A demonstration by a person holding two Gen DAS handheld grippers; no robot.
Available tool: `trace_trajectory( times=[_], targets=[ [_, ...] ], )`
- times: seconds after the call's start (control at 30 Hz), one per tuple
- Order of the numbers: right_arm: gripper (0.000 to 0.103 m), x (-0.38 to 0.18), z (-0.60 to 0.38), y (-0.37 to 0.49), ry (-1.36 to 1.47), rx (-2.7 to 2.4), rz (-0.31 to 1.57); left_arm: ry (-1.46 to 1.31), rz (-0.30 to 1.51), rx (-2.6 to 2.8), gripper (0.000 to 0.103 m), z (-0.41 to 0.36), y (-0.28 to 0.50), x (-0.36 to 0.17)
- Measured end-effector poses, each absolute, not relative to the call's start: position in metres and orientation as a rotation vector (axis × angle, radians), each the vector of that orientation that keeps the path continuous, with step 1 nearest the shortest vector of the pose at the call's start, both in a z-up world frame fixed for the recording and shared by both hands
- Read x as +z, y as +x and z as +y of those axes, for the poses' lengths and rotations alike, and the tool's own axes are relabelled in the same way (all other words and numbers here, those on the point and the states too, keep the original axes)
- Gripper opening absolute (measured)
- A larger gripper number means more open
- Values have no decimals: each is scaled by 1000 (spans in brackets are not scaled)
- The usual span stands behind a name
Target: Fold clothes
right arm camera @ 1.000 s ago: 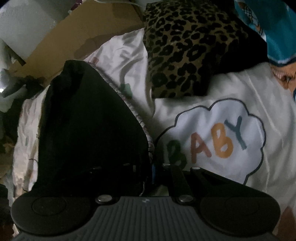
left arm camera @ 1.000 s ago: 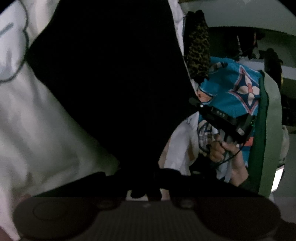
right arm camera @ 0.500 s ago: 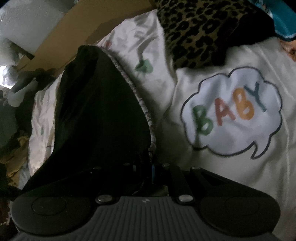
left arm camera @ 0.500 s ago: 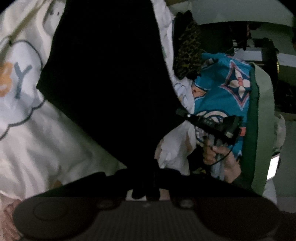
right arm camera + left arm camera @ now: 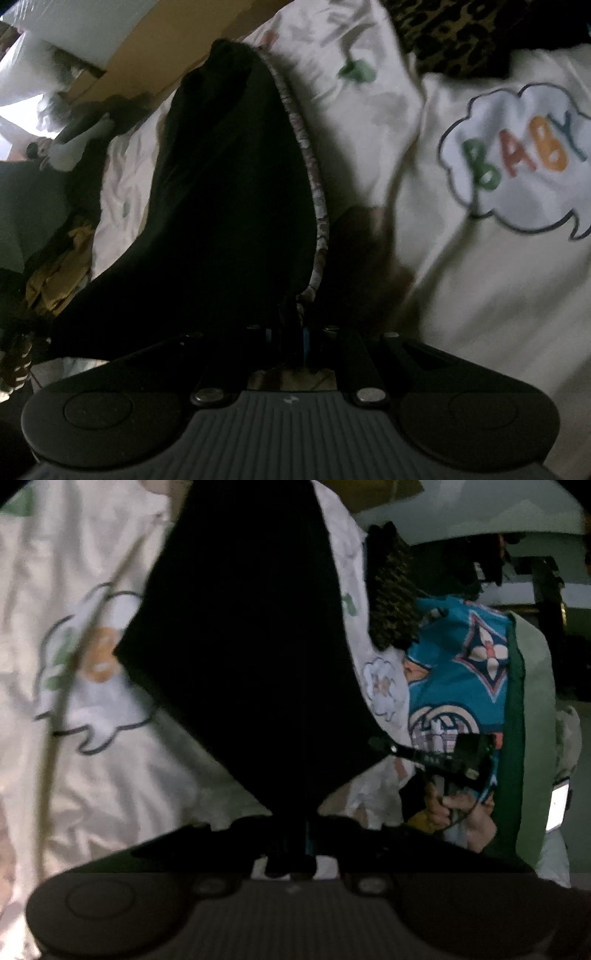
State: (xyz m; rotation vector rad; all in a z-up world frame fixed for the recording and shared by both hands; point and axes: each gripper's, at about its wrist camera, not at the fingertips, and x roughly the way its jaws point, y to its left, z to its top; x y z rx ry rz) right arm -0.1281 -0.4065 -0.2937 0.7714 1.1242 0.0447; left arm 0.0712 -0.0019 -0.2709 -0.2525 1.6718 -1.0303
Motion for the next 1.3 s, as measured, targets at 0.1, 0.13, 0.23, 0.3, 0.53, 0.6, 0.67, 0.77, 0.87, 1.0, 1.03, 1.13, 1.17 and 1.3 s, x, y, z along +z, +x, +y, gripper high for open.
trace_trajectory(
  times=[0.1, 0.13, 0.23, 0.3, 0.53, 0.6, 0.67, 0.77, 0.87, 1.0, 1.03, 1.13, 1.17, 1.3],
  targets=[
    [8, -294, -395, -129, 775, 75, 1144, -251, 1671, -999, 8, 14, 73, -274],
    [8, -295, -391, -129, 776, 84, 1151, -249, 1671, -991, 8, 19, 73, -275],
    [8, -296, -379, -128, 775, 116, 1172, -252, 1668, -976, 8, 29, 74, -274],
    [8, -296, -370, -126, 771, 139, 1185, -256, 1665, -970, 8, 35, 75, -273],
    [8, -296, -348, -118, 759, 210, 1216, -255, 1636, -965, 8, 60, 87, -254],
    [8, -296, -343, -116, 759, 224, 1221, -250, 1629, -967, 8, 61, 88, -250],
    [8, -294, -339, -113, 752, 234, 1219, -245, 1624, -972, 8, 61, 89, -248],
    [8, -291, -335, -113, 736, 242, 1216, -241, 1620, -972, 8, 62, 89, -254],
    [8, -291, -339, -115, 711, 215, 1221, -219, 1635, -954, 8, 61, 83, -268],
    [7, -298, -350, -123, 705, 180, 1245, -185, 1663, -950, 8, 57, 71, -288],
    [7, -300, -352, -125, 705, 173, 1249, -179, 1666, -949, 8, 55, 68, -293],
    [7, -301, -352, -127, 687, 167, 1254, -169, 1669, -938, 8, 51, 63, -306],
    [7, -301, -352, -127, 681, 169, 1254, -163, 1668, -932, 8, 50, 61, -309],
    [7, -305, -352, -130, 668, 168, 1264, -146, 1672, -899, 8, 52, 54, -323]
  ],
)
